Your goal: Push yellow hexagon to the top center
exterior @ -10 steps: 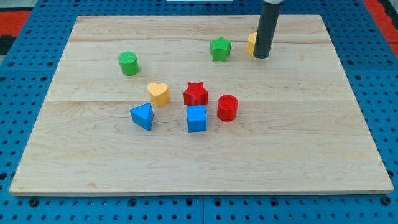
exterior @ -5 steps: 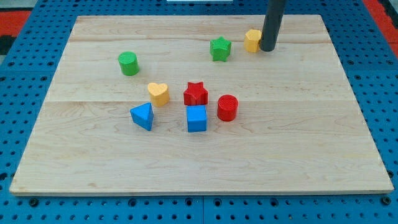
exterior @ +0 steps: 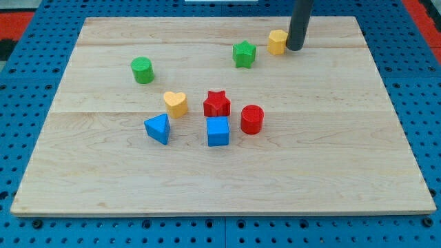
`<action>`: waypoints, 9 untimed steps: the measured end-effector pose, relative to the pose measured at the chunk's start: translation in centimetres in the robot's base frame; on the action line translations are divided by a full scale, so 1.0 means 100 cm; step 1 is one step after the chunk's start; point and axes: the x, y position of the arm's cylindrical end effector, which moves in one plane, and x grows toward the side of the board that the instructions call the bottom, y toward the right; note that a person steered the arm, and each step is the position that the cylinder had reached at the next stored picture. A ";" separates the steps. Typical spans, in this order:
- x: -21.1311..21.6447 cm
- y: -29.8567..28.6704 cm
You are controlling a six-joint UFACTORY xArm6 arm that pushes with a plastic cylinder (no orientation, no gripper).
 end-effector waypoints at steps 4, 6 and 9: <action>-0.010 -0.035; -0.031 -0.043; -0.044 -0.069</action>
